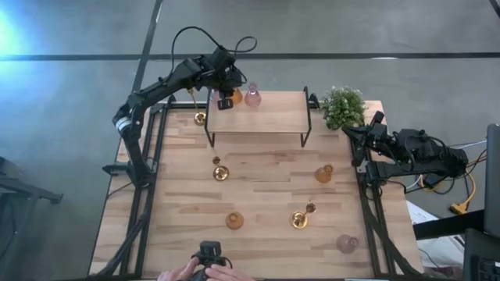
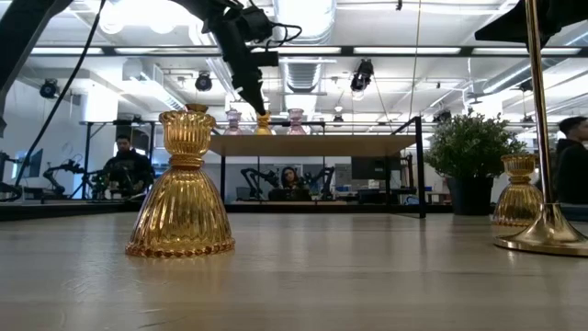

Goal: Pick & Place candle stick holders
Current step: Adjust the glass candle holders on the shelf

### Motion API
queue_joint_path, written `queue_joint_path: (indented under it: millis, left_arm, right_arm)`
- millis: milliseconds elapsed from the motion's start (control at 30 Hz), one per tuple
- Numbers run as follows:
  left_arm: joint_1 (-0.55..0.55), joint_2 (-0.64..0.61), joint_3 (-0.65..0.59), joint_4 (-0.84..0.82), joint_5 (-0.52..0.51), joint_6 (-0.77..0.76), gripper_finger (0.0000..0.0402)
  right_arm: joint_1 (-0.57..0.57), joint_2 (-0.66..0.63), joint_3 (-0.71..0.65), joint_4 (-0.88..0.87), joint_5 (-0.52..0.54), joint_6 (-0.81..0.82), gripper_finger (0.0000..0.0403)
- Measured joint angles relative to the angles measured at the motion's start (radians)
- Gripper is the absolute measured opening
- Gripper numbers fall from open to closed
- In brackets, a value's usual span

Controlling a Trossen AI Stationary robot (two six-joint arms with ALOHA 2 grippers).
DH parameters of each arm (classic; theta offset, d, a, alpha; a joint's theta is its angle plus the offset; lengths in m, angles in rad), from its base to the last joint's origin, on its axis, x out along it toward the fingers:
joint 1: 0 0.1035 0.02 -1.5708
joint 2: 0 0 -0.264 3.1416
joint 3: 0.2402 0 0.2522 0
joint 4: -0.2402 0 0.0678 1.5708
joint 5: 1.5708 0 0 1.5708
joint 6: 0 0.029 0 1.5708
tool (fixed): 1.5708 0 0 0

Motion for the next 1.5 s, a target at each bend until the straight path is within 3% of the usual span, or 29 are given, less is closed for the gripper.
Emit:
queue_joint_path:
  millis: [600, 767, 933, 1067, 1233, 1500]
  left_arm:
    - [-0.014, -0.007, 0.052, 0.012, -0.024, 0.033, 0.0106]
    - [-0.066, -0.010, 0.152, 0.013, -0.077, 0.022, 0.0106]
    - [-0.176, -0.014, 0.208, 0.062, -0.061, -0.084, 0.0106]
    - [-0.243, -0.012, 0.073, 0.223, 0.023, -0.149, 0.0106]
    - [-0.257, -0.011, -0.146, 0.556, 0.016, -0.241, 0.0106]
    - [-0.253, -0.012, -0.421, 1.021, -0.153, -0.390, 0.0106]
  right_arm:
    - [0.000, 0.000, 0.000, 0.000, 0.000, 0.000, 0.0008]
    - [0.000, 0.000, 0.000, 0.000, 0.000, 0.000, 0.0008]
    - [0.000, 0.000, 0.000, 0.000, 0.000, 0.000, 0.0008]
    - [0.000, 0.000, 0.000, 0.000, 0.000, 0.000, 0.0008]
    - [0.000, 0.000, 0.000, 0.000, 0.000, 0.000, 0.0008]
    - [0.000, 0.000, 0.000, 0.000, 0.000, 0.000, 0.0008]
